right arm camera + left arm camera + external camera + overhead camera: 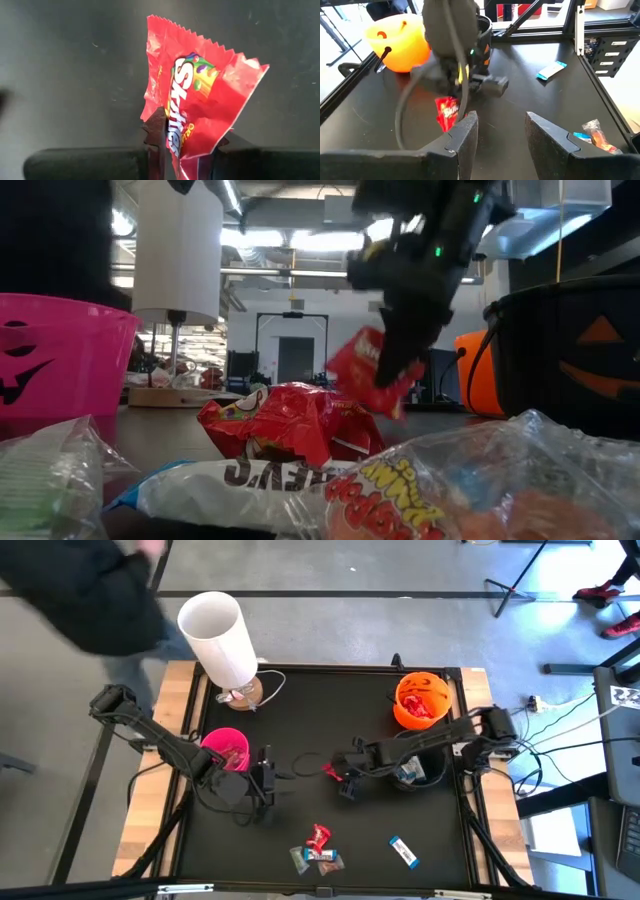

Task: Sort candy
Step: Put the red candy into the orange bucket

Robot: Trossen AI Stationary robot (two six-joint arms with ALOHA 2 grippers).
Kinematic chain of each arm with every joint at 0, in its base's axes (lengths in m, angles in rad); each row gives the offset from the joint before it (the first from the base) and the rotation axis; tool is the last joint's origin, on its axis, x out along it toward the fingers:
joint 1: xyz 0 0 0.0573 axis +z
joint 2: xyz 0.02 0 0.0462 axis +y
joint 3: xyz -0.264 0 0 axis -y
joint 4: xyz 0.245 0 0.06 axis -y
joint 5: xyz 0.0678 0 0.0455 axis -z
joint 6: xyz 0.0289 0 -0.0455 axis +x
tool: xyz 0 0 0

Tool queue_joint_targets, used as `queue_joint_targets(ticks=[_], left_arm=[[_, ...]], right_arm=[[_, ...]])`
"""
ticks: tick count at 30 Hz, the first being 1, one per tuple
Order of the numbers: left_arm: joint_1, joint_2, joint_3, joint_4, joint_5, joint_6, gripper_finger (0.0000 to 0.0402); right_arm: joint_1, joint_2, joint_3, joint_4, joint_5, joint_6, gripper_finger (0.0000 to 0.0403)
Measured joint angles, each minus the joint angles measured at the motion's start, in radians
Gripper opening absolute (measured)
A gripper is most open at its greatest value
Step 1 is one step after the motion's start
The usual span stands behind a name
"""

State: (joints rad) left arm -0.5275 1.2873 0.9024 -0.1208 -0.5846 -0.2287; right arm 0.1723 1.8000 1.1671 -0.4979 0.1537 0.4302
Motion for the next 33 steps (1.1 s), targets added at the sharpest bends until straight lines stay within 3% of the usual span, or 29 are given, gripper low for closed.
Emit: queue_joint_targets(ticks=[13,33], left_arm=[[0.001,0.000,0.000,0.002,-0.008,0.000,0.0153],[0.002,0.002,0.000,0.002,-0.010,0.000,0.0153]], right_arm=[[-0.010,0.072,0.000,0.035,-0.040,-0.050,0.0169],[0.004,0.052,0.052,0.013,-0.087,-0.014,0.0158]])
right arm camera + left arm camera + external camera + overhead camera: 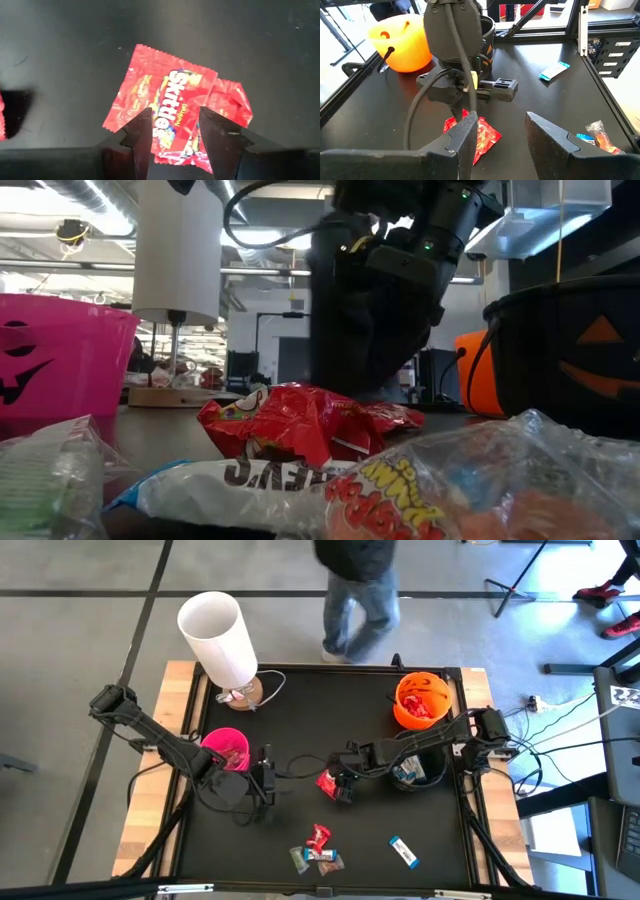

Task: Sort candy
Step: Put the red candy into the orange bucket

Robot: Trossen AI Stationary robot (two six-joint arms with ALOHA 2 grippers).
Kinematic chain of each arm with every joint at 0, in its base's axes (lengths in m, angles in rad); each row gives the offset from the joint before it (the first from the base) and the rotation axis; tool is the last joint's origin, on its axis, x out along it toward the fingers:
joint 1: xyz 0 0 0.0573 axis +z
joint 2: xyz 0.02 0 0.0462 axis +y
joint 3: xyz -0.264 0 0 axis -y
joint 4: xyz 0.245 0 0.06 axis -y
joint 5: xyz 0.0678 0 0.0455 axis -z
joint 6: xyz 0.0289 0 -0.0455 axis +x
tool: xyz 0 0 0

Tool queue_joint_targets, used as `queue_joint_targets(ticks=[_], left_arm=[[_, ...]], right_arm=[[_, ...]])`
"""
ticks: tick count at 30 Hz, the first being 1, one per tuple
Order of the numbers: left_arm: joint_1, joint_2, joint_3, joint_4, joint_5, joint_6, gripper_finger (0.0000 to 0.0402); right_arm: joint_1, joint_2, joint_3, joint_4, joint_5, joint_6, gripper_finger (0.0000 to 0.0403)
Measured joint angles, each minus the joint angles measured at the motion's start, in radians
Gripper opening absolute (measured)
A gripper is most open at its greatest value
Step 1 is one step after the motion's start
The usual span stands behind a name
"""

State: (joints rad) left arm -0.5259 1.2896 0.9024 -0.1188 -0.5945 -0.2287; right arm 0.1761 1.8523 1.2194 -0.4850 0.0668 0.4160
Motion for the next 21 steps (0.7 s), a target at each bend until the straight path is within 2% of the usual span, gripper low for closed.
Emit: queue_joint_targets(ticks=[7,11,15,18,21], left_arm=[[0.000,0.000,0.000,0.000,0.000,-0.002,0.0153],[0.002,0.001,0.000,-0.002,-0.002,-0.003,0.0153],[0.002,0.001,0.000,-0.004,-0.005,-0.003,0.0153],[0.002,0.001,0.000,-0.005,-0.006,-0.004,0.0153],[0.002,0.001,0.000,-0.004,-0.010,-0.004,0.0153]], right_arm=[[0.055,0.038,-0.001,0.030,-0.005,-0.029,0.0163],[0.061,0.072,-0.003,0.038,0.051,-0.018,0.0163],[0.059,0.109,0.001,0.052,0.057,-0.016,0.0160],[0.060,0.122,0.002,0.052,0.061,-0.020,0.0141],[0.060,0.123,0.002,0.052,0.063,-0.021,0.0105]])
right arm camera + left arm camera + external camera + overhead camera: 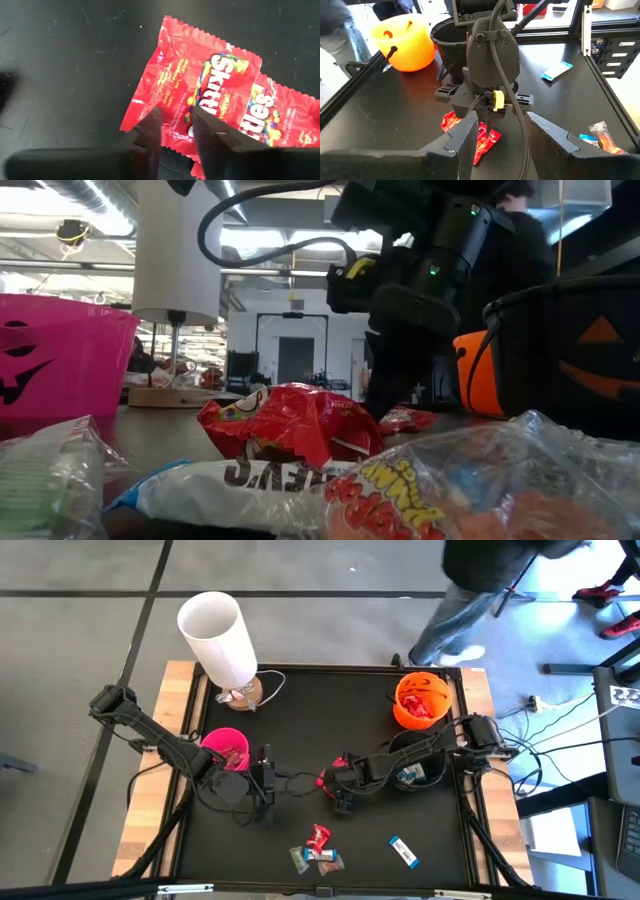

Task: Sort candy
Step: Put the red candy into the orange bucket

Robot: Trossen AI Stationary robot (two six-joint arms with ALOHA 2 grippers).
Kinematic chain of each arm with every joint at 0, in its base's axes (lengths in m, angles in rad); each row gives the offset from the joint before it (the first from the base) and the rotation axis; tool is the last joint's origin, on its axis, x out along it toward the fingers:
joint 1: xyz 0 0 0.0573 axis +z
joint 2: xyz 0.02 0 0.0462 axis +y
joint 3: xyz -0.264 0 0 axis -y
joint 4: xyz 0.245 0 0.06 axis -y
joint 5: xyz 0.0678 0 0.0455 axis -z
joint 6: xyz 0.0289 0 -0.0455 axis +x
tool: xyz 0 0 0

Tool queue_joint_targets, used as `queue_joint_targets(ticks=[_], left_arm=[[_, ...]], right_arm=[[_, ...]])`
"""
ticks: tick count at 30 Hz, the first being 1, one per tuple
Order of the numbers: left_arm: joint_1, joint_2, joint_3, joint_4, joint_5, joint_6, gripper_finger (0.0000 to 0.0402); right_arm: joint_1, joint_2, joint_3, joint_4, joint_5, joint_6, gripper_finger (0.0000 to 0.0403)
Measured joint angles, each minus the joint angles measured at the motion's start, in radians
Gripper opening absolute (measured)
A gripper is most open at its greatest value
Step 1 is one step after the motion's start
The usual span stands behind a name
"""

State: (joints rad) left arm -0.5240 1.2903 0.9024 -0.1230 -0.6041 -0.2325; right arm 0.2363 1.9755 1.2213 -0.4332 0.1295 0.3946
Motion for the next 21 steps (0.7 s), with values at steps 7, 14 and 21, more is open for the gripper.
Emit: queue_joint_targets(ticks=[7,14,21], left_arm=[[0.000,0.000,0.000,0.000,-0.010,0.003,0.0153],[0.000,0.000,0.000,0.000,-0.010,0.003,0.0153],[0.000,0.000,0.000,-0.003,-0.010,0.003,0.0153]], right_arm=[[-0.001,-0.009,0.002,-0.002,0.002,-0.011,0.0009],[-0.001,-0.003,0.071,-0.074,0.007,-0.040,0.0003],[0.013,-0.004,0.183,-0.184,0.082,-0.077,0.0001]])
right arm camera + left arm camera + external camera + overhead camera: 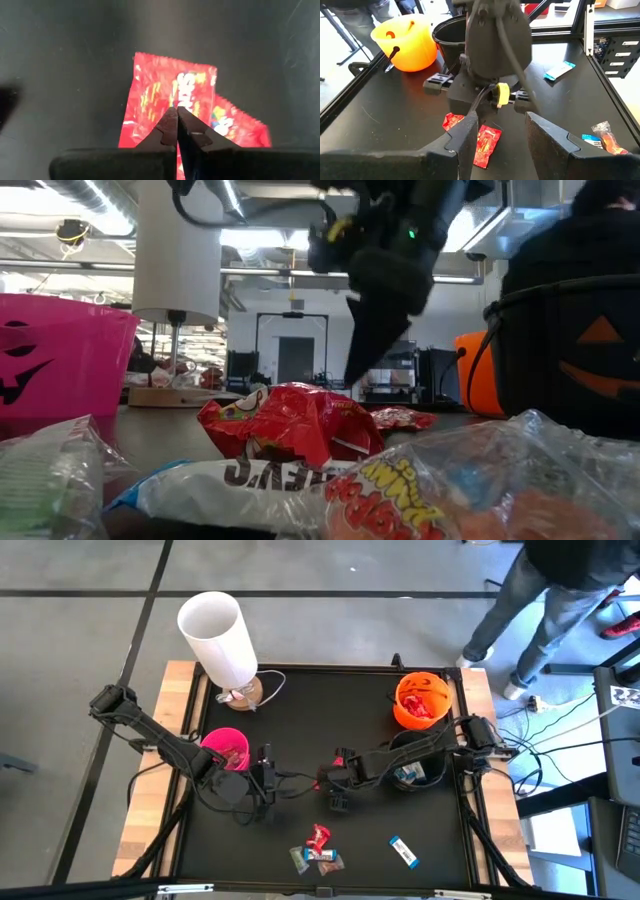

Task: Sort candy
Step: Put the red candy into the orange bucket

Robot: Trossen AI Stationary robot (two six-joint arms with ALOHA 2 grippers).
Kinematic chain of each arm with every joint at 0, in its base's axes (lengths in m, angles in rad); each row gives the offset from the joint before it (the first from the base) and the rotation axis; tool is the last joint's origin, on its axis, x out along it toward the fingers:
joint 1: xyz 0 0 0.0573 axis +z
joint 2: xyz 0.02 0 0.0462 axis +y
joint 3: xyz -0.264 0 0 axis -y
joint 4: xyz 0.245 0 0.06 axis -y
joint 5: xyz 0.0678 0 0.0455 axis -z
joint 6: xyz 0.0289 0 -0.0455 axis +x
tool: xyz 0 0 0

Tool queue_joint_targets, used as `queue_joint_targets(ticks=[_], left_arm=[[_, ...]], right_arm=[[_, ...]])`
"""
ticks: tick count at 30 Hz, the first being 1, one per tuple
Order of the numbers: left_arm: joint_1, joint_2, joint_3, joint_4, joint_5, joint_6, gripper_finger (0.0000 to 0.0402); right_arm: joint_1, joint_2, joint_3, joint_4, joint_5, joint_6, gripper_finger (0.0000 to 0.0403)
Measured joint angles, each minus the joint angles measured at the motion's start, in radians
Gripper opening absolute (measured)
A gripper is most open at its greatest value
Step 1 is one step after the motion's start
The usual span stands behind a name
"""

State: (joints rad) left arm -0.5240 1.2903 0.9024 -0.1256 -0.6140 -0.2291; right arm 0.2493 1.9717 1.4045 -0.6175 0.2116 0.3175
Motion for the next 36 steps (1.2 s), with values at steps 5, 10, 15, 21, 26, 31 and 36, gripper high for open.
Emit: queue_joint_targets(ticks=[5,10,15,21,26,31,36], left_arm=[[0.000,0.000,0.000,-0.001,0.000,0.000,0.0153],[0.000,0.000,0.000,-0.001,0.000,0.000,0.0153],[0.000,0.000,0.000,-0.001,0.001,-0.001,0.0153],[0.000,0.000,0.000,-0.002,0.001,-0.002,0.0153],[0.000,0.000,0.000,-0.007,0.001,-0.005,0.0153],[0.000,0.000,0.000,-0.024,-0.003,-0.005,0.0153],[0.000,0.000,0.000,-0.022,-0.005,-0.006,0.0153]], right_arm=[[0.009,-0.002,0.033,-0.016,0.006,-0.009,0.0001],[0.005,0.005,0.034,-0.015,-0.025,-0.009,0.0015],[0.005,0.014,0.034,-0.025,-0.045,-0.011,0.0078],[0.005,0.036,0.032,-0.052,-0.045,0.015,0.0181],[-0.007,0.073,0.011,-0.041,-0.068,0.029,0.0235],[-0.014,0.073,-0.029,0.001,-0.091,0.057,0.0247],[-0.014,0.072,-0.037,0.008,-0.090,0.058,0.0226]])
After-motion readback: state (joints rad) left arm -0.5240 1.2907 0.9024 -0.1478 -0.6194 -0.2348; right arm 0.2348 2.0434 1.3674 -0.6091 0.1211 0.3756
